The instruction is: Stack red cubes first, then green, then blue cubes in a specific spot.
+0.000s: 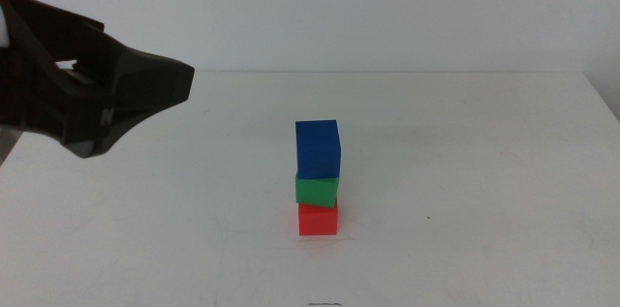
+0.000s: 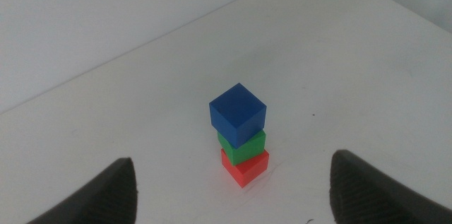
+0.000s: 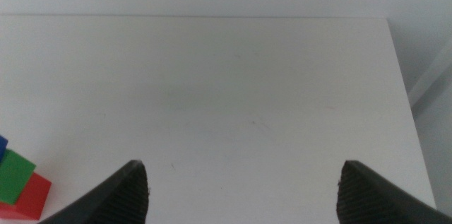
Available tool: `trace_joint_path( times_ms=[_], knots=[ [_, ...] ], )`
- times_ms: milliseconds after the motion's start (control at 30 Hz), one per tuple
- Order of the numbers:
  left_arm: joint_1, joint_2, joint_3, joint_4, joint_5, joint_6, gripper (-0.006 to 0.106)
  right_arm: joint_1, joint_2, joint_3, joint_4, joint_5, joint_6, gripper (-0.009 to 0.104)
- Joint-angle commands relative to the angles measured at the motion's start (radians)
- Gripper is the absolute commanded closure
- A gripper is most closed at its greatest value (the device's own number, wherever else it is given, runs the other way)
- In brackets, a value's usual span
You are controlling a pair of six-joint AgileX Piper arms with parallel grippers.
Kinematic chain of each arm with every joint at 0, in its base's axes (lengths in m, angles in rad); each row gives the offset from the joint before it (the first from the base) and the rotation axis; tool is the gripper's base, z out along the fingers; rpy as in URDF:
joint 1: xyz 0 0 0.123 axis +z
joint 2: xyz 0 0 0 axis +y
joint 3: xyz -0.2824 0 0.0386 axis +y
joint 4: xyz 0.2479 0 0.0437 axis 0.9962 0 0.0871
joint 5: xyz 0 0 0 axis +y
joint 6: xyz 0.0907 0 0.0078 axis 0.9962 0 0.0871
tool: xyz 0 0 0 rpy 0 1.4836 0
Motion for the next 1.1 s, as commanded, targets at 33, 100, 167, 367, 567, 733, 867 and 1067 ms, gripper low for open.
trace_joint_path(
  times_ms=[33,100,167,367,567,733,867,1067],
  knots=[
    [-0.002,-0.001,-0.027,-0.001,-0.068,-0.010,0.007,-0.013,-0.024,-0.012,0.011,-0.087,-0.056,0.026],
    [-0.002,-0.001,-0.027,-0.001,-0.068,-0.010,0.007,-0.013,-0.023,-0.012,0.011,-0.086,-0.056,0.026],
    [-0.002,-0.001,-0.027,-0.001,-0.068,-0.010,0.007,-0.013,-0.022,-0.012,0.011,-0.078,-0.056,0.026],
    [-0.002,-0.014,-0.023,0.060,-0.061,-0.007,0.007,-0.013,-0.022,-0.011,0.011,-0.077,-0.056,0.027],
    [0.093,-0.082,0.098,0.236,-0.203,-0.139,0.007,-0.013,-0.022,-0.011,0.011,-0.077,-0.056,0.027],
    [0.316,-0.163,0.219,0.193,-0.347,-0.201,0.007,-0.013,-0.022,-0.011,0.011,-0.077,-0.056,0.027],
    [0.473,-0.242,0.303,0.182,-0.427,-0.190,0.007,-0.013,-0.022,-0.011,0.011,-0.077,-0.056,0.027],
    [0.595,-0.331,0.370,0.185,-0.462,-0.187,0.007,-0.013,-0.022,-0.011,0.011,-0.077,-0.056,0.027]
  ],
)
